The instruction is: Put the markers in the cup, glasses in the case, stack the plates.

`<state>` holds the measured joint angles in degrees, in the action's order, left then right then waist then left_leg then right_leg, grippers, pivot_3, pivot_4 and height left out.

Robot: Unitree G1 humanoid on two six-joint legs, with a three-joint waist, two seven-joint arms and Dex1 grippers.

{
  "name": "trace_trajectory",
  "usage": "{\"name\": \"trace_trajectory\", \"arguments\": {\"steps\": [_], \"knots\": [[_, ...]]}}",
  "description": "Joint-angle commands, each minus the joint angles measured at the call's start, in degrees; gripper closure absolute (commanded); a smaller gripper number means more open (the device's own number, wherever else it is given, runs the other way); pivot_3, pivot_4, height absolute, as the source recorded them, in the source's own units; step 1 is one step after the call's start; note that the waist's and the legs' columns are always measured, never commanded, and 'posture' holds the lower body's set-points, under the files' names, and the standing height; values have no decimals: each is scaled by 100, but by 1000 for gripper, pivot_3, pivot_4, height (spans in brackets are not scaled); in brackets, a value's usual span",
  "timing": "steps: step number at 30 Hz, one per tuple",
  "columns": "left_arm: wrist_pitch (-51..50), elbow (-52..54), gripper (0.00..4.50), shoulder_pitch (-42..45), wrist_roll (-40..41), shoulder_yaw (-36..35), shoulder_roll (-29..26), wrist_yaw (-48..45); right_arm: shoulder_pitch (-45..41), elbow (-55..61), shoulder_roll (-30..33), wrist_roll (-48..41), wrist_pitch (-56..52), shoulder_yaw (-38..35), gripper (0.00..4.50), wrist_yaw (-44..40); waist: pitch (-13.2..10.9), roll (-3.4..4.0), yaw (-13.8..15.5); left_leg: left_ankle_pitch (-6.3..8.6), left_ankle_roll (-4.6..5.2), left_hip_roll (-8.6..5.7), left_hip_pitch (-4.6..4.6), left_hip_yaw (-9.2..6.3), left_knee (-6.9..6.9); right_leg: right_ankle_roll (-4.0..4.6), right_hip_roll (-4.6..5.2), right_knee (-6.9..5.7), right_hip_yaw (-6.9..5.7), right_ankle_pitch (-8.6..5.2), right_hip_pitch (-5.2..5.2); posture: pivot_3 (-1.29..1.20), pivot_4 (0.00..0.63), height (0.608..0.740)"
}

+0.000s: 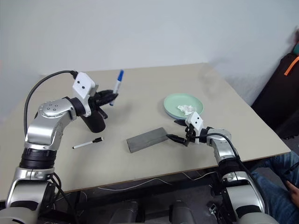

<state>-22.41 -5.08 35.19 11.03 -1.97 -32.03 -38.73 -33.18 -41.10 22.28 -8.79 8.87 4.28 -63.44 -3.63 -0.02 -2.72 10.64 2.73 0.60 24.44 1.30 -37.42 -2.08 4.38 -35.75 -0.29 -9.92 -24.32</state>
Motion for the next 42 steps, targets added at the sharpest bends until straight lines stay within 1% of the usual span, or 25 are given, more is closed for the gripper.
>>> {"name": "trace_trajectory", "arguments": {"steps": [1,4,6,8,12,16,20,27,38,39,40,42], "knots": [[567,-380,4422,266,-335,-205,38,581,-222,47,20,-18,117,-82,157,22,0,0,8,0,0,0,0,1,0,0,0,0,0,0,0,0,0,738],[804,-736,4422,290,-514,-318,95,1066,-242,49,27,-12,115,-83,157,15,0,0,9,0,-1,0,0,4,-1,0,-1,1,0,1,1,0,0,738],[885,-869,4422,313,-546,-361,131,1230,-261,27,37,-12,118,-89,157,6,0,-1,9,0,-1,0,0,3,-1,0,-1,1,0,1,1,0,0,738],[987,-1039,4422,299,-717,-355,83,1475,-270,27,53,-10,118,-90,157,-6,0,-1,12,0,-1,0,1,4,-1,-1,-1,1,0,1,0,0,0,738],[1064,-1202,4422,268,-841,-355,47,1683,-275,34,68,-10,113,-93,157,-17,1,-1,10,0,-1,0,3,4,-1,-4,-1,1,0,3,0,0,0,738],[893,-875,4422,-68,-787,-433,95,1756,-239,100,102,-9,80,-97,157,-43,1,-1,9,0,-2,1,3,5,0,-4,0,2,0,4,-2,0,0,738],[775,-755,4422,-178,-811,-469,100,1842,-217,141,108,-15,56,-87,157,-57,1,-1,10,0,-3,3,3,7,4,-1,0,2,0,4,-6,0,0,738],[293,-151,4422,-474,-740,-536,81,1827,-221,171,116,-19,29,-76,157,-79,1,-1,9,0,-3,5,3,6,4,4,1,2,-2,6,-5,0,0,738],[-15,228,4422,-742,-676,-606,205,1924,-288,126,83,-5,37,-56,157,-84,1,-1,9,0,-4,6,3,5,10,7,0,3,-3,8,-8,0,0,738],[-22,239,3712,-751,-671,-610,213,1932,-285,129,79,-4,34,-52,157,-88,1,-1,11,0,-4,6,3,5,11,7,0,3,-3,8,-9,0,0,738],[-29,246,3474,-755,-670,-612,219,1938,-283,131,77,-4,31,-48,157,-90,1,-1,11,0,-4,6,4,4,11,7,0,3,-5,8,-8,0,0,738],[-23,246,2758,-760,-677,-609,221,1938,-286,130,74,-3,29,-43,157,-94,1,-1,9,0,-4,6,4,5,10,7,0,4,-5,8,-8,0,0,738]]}}
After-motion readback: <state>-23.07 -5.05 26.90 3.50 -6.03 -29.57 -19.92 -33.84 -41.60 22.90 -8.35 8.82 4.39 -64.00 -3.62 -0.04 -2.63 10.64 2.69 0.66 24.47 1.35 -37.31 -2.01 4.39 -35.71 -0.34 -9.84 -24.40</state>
